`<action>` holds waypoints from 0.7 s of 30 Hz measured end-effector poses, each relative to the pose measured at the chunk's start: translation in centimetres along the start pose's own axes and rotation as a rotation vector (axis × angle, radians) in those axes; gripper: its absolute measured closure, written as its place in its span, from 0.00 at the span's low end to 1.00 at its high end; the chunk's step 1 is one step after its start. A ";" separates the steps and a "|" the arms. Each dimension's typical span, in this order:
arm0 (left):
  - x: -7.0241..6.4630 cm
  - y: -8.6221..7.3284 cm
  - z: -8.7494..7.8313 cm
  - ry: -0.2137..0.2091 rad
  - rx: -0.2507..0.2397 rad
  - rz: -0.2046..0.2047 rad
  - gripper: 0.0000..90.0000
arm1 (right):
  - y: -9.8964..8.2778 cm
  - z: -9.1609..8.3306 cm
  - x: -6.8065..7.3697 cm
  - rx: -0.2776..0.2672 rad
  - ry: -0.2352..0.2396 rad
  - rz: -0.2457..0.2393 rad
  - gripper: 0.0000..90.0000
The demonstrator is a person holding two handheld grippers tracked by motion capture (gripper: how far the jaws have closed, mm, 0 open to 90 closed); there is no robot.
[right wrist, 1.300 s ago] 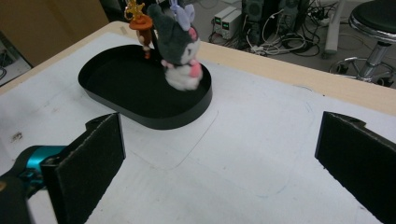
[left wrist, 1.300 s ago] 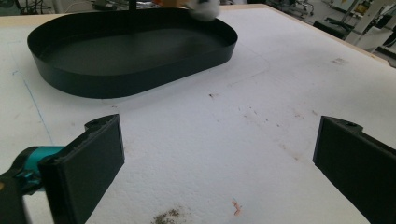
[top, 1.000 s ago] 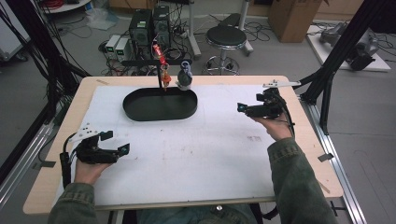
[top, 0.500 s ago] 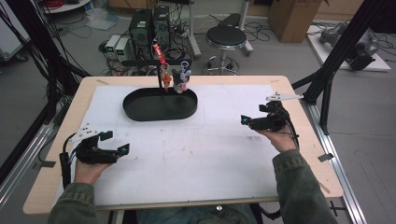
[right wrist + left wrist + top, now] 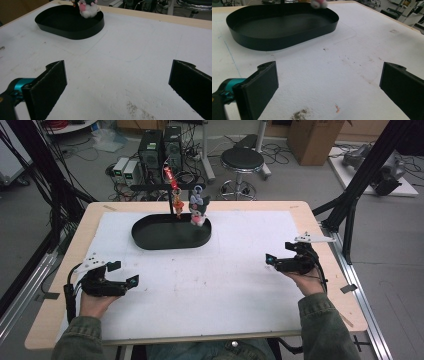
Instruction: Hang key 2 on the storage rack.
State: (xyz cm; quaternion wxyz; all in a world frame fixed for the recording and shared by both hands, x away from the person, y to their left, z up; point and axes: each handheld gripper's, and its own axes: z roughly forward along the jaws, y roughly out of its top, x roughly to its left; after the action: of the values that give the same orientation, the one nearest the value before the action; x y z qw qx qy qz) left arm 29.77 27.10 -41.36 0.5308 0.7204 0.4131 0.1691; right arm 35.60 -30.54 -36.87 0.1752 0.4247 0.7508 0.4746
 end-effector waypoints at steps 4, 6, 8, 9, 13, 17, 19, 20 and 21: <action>0.0 0.0 0.0 0.000 0.002 -0.003 0.03 | -1.2 -0.4 -0.2 -0.009 -0.003 -0.004 0.01; 0.0 0.0 0.0 -0.002 0.007 -0.007 0.03 | -1.8 -0.5 -0.2 -0.016 -0.005 -0.008 0.01; 0.0 0.0 0.0 -0.001 0.008 -0.007 0.03 | -2.4 -0.7 -0.2 -0.035 -0.003 -0.008 0.01; 0.0 0.0 0.0 -0.001 0.008 -0.008 0.03 | -2.7 -0.7 -0.1 -0.044 -0.006 -0.007 0.01; 0.0 0.0 0.0 -0.001 0.010 -0.010 0.03 | -4.0 -1.0 0.0 -0.070 -0.017 0.003 0.01; 0.0 0.0 -0.1 0.002 0.009 -0.007 0.03 | -5.1 -1.2 -0.5 -0.086 -0.015 0.018 0.01; 0.1 0.0 -0.1 0.007 0.007 -0.003 0.03 | -5.4 -1.4 -0.6 -0.094 -0.015 0.024 0.01; 0.1 0.0 -0.1 0.011 0.003 -0.002 0.03 | -5.5 -1.4 -0.6 -0.100 -0.018 0.017 0.01; 0.1 0.0 -0.1 0.016 -0.004 -0.004 0.03 | -5.5 -1.4 -0.5 -0.100 -0.021 0.023 0.01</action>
State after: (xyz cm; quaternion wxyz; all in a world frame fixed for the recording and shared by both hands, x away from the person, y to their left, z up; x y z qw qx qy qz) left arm 29.77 27.29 -41.35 0.5294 0.7172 0.4183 0.1745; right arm 32.37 -32.81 -41.02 0.1987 0.4287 0.7194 0.5091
